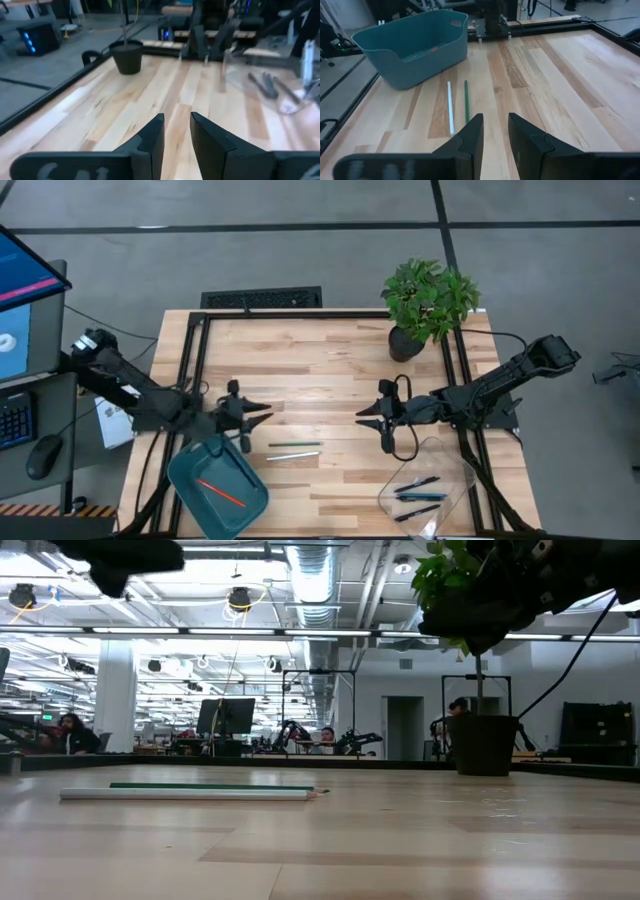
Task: Sort pens & pencils
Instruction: Put the green pencil in the blue bin
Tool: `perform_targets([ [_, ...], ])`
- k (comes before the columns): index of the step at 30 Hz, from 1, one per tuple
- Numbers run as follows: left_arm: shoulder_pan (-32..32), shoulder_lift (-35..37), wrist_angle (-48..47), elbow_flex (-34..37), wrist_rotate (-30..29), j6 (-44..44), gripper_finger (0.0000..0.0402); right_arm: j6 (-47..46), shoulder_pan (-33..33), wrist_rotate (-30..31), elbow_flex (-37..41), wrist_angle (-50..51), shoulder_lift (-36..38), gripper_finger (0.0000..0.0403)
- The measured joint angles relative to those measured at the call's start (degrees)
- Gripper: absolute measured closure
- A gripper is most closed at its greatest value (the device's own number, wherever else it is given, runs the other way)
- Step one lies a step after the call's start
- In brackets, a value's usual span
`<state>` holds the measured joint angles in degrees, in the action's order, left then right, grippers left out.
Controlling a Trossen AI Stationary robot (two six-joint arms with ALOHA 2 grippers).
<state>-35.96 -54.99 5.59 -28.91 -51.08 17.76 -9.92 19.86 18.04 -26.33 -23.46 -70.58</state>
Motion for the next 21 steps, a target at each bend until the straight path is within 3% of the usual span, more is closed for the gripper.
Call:
perform_targets([
  [11,15.6,-6.7,3.3,0.0,19.2,-0.1,0.0317,0.0,-0.1,0.0,0.0,2.3,0.0,0.029],
  [21,19.7,-20.7,16.1,0.1,32.4,-3.7,0.0317,-0.1,-0.1,0.0,0.0,3.8,0.0,0.029],
])
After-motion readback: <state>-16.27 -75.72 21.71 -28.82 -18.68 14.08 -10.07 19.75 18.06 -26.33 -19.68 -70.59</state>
